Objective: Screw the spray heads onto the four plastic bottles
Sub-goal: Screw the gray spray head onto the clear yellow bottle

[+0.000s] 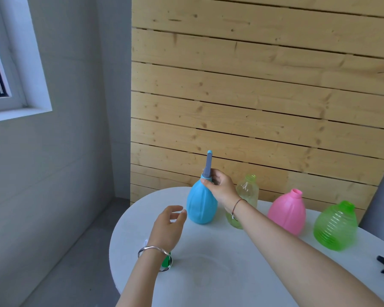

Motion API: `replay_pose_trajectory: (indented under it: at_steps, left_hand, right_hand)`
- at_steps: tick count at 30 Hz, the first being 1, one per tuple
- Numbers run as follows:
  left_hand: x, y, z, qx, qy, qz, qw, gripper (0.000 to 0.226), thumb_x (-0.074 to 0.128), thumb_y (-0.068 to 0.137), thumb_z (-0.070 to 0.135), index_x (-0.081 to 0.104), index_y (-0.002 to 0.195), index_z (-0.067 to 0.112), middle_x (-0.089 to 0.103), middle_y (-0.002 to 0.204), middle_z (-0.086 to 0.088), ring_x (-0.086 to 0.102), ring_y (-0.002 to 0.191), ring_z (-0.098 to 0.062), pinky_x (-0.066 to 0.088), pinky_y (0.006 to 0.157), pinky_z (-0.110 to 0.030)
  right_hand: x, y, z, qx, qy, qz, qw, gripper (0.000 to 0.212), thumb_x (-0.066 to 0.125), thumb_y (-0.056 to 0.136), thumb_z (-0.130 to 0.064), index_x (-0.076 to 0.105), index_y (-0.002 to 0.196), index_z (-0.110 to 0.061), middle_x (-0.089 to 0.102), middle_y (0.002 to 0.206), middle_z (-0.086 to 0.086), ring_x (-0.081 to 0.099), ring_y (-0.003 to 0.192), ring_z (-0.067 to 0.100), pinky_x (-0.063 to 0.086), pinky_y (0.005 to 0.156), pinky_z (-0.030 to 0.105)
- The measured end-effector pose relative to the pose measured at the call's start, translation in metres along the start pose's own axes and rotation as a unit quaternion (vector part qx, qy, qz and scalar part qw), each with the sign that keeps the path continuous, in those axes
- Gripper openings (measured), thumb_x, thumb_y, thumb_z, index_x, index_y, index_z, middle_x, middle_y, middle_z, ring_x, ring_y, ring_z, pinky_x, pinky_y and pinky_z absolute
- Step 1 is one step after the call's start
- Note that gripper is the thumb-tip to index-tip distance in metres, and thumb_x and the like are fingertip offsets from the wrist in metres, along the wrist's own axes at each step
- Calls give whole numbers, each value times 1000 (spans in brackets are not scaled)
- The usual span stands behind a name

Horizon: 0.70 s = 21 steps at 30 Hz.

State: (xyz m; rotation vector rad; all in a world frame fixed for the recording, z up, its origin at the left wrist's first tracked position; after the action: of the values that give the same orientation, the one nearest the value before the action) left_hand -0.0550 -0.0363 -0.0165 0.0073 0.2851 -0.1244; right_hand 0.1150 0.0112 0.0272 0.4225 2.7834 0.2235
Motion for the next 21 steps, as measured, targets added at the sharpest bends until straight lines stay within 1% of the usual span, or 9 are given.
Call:
replay_pose_trajectory:
  at_steps: [2,5,8,11,13,14,16,19,21]
  left_hand:
    - [1,1,0,-1,-1,0,1000,31,49,95,33,55,123,20,62,117,-4,58,99,-20,44,61,-16]
    - [4,1,1,-1,1,-4,1000,31,49,95,32,56,123,19,62,118,-5,59,101,-22,44,59,-18]
    - [5,1,1,4,3,-3,1000,31,50,95,31,57,122,18,63,116,-6,60,100,-22,42,58,-16]
    - [7,1,2,12,12,-8,1000,31,49,95,32,56,122,18,63,115,-5,60,99,-21,43,59,-16]
    - [10,-1,3,17,20,-13,1000,31,49,95,32,56,122,19,63,115,-5,60,98,-20,43,60,-16]
    - [12,-1,3,20,21,-15,999,31,49,95,32,56,122,19,64,115,-5,60,97,-20,43,60,-18]
    - [15,-4,6,24,23,-22,999,31,49,95,31,56,122,18,64,115,-6,60,96,-20,44,62,-20]
    - [21,-7,10,34,31,-32,998,31,49,95,32,56,122,19,64,113,-4,60,94,-19,43,61,-18]
    - [24,-9,12,41,41,-41,997,32,49,95,34,55,123,20,62,110,0,60,93,-17,42,59,-14]
  right_hand:
    - [-1,-1,-1,2,-9,-4,1000,24,64,86,-15,59,110,-16,63,111,1,58,113,24,46,100,36]
    - [-5,-4,-2,6,-5,7,1000,35,67,84,-14,58,117,-10,63,122,6,56,116,21,44,103,35]
    - [-12,-7,-8,-9,-17,42,999,39,70,81,-11,58,118,-8,64,120,6,57,113,18,44,100,30]
    - [-31,-11,-19,-100,-89,116,984,33,70,80,-10,61,111,-12,65,114,0,58,106,14,42,91,21]
    - [-50,-14,-25,-154,-133,174,964,29,69,80,-10,64,107,-14,67,113,0,59,107,14,39,90,19]
    - [-59,-15,-25,-164,-158,194,954,29,69,79,-11,64,107,-15,67,114,0,58,109,16,38,91,20]
    - [-76,-15,-19,-148,-207,212,944,32,69,80,-14,63,111,-14,64,119,4,55,115,21,38,94,25]
    - [-92,-17,-4,-62,-208,182,959,39,68,83,-19,59,121,-12,59,129,8,50,124,25,37,97,28]
    - [-96,-20,4,-41,-189,152,969,37,65,86,-18,61,121,-11,61,129,10,52,124,25,39,98,30]
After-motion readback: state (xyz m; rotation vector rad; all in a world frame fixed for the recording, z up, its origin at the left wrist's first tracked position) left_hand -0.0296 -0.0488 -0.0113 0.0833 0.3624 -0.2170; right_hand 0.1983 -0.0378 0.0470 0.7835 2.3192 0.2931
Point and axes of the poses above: each hand's wrist, its own y-axis towards the middle knuckle, its own x-axis out of the palm, z = x × y, the point moved 1 cm from there along y, towards the middle knuckle
